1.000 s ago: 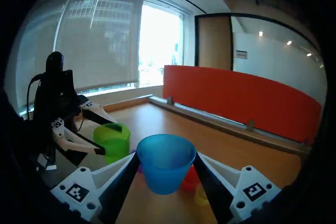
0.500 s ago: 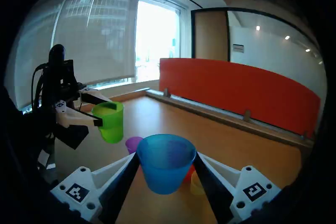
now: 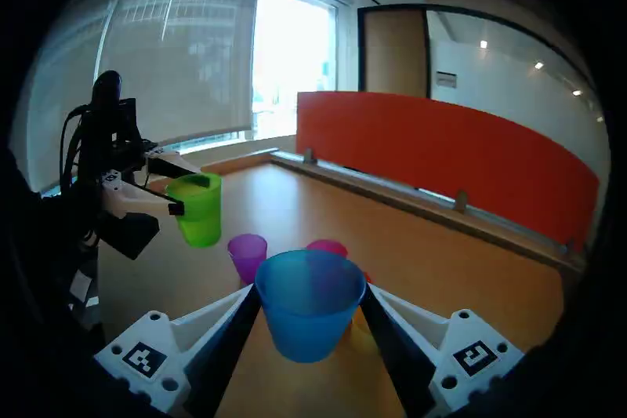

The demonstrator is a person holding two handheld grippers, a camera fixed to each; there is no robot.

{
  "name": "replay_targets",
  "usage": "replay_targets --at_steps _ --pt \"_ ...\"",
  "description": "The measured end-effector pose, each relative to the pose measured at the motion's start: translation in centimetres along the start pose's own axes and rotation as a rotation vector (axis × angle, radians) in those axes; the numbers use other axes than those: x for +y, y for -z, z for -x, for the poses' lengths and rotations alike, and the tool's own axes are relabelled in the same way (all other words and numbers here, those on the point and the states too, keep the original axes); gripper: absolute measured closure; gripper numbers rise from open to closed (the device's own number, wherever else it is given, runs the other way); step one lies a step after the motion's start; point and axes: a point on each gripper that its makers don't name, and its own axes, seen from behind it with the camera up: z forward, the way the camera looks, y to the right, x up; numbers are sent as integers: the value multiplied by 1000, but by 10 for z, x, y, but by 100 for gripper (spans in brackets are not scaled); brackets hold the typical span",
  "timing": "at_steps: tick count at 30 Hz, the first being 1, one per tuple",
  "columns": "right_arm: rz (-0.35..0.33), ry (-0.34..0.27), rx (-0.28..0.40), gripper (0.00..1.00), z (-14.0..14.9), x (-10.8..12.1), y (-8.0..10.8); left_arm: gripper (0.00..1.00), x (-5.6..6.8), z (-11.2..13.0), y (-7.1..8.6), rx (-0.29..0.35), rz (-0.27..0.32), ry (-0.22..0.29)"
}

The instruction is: Pour water

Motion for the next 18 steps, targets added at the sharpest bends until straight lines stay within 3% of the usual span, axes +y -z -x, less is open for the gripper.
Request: replay_targets --at_steps 18 --pt "-43 35 -128 8 59 5 -23 12 5 57 -17 -81 40 30"
